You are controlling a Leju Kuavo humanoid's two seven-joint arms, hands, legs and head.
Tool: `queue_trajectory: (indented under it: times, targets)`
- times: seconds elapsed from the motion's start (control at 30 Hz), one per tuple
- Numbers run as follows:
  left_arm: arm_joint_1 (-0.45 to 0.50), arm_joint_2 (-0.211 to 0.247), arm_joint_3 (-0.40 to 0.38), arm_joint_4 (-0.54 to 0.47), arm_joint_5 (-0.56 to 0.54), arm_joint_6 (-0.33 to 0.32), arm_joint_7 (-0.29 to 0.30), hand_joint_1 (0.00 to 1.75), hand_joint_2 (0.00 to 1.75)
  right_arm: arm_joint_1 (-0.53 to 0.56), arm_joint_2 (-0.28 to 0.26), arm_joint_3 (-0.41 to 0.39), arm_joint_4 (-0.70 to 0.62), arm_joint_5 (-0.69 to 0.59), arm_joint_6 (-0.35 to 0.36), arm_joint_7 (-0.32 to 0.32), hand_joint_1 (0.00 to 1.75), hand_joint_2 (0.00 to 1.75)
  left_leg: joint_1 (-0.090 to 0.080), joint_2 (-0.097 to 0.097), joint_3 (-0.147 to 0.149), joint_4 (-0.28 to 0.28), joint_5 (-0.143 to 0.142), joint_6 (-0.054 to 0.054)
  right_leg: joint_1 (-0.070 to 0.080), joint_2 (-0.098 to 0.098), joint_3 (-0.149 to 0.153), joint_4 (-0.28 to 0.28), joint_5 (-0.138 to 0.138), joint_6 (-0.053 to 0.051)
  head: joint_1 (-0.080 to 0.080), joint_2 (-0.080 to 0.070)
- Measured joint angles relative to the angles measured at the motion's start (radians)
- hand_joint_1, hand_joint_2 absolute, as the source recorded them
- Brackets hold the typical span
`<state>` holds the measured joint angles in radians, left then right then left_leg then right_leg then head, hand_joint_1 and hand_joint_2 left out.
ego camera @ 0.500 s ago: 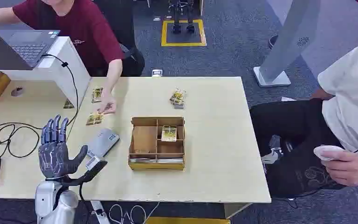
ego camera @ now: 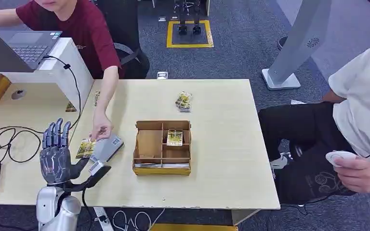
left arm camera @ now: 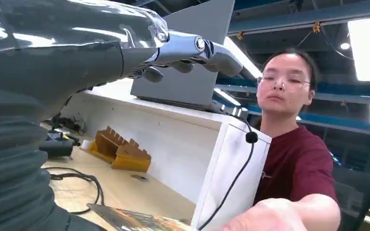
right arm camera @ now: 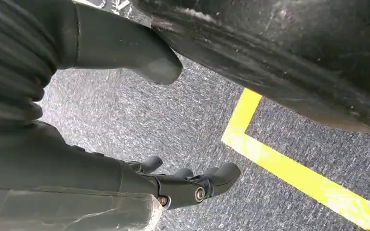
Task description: Pass the card to the sensor for recognition and then transmit it.
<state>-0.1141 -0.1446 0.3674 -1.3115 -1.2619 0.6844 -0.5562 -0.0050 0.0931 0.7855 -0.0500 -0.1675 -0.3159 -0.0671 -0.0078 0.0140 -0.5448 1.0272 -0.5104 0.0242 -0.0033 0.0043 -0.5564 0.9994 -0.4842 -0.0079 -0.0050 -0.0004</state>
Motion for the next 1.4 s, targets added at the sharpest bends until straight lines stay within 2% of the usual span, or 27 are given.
queue_trajectory:
  times: [0.73, 0.83, 0.93, 1.03, 1.17, 1.23, 1.4]
  targets:
    - [0.002, 0.015, -0.024, 0.009, 0.056, 0.000, -0.031, 1.75, 1.75, 0.000, -0.002, 0.006, -0.002, -0.004, 0.000, -0.008, 0.00, 1.75, 0.000, 0.000, 0.000, 0.000, 0.000, 0.000, 0.000, 0.000, 0.000, 0.000, 0.000, 0.000, 0.000, 0.000]
    - [0.002, 0.018, -0.034, 0.012, 0.095, 0.000, -0.029, 1.75, 1.75, 0.000, -0.003, 0.006, -0.003, -0.006, 0.000, -0.008, 0.00, 1.75, 0.000, 0.000, 0.000, 0.000, 0.000, 0.000, 0.000, 0.000, 0.000, 0.000, 0.000, 0.000, 0.000, 0.000]
    - [0.003, 0.040, -0.072, 0.030, 0.197, -0.003, 0.022, 1.75, 1.75, 0.000, -0.003, 0.006, -0.003, -0.012, 0.000, -0.010, 0.00, 1.75, 0.000, 0.000, 0.000, 0.000, 0.000, 0.000, 0.000, 0.000, 0.000, 0.000, 0.000, 0.000, 0.000, 0.000]
    - [0.003, 0.080, -0.163, 0.058, 0.397, -0.049, 0.123, 1.75, 1.75, 0.000, -0.003, 0.006, -0.003, -0.023, -0.004, -0.011, 0.00, 1.75, 0.000, 0.000, 0.000, 0.000, 0.000, 0.000, 0.000, 0.000, 0.000, 0.000, 0.000, 0.000, 0.000, 0.000]
    - [-0.001, 0.124, -0.278, 0.065, 0.613, -0.248, 0.219, 1.75, 1.75, -0.002, -0.002, 0.006, 0.003, -0.042, -0.011, -0.021, 0.00, 1.75, 0.000, 0.000, 0.000, 0.000, 0.000, 0.000, 0.000, 0.000, 0.000, 0.000, 0.000, 0.000, 0.000, 0.000]
    - [-0.003, 0.137, -0.318, 0.065, 0.672, -0.320, 0.253, 1.75, 1.75, -0.004, -0.001, 0.006, 0.009, -0.051, -0.014, -0.029, 0.00, 1.75, 0.000, 0.000, 0.000, 0.000, 0.000, 0.000, 0.000, 0.000, 0.000, 0.000, 0.000, 0.000, 0.000, 0.000]
    - [-0.020, 0.155, -0.384, 0.066, 0.728, -0.412, 0.314, 1.75, 1.75, -0.007, 0.006, 0.006, 0.024, -0.070, -0.023, -0.034, 0.00, 1.75, 0.000, 0.000, 0.000, 0.000, 0.000, 0.000, 0.000, 0.000, 0.000, 0.000, 0.000, 0.000, 0.000, 0.000]
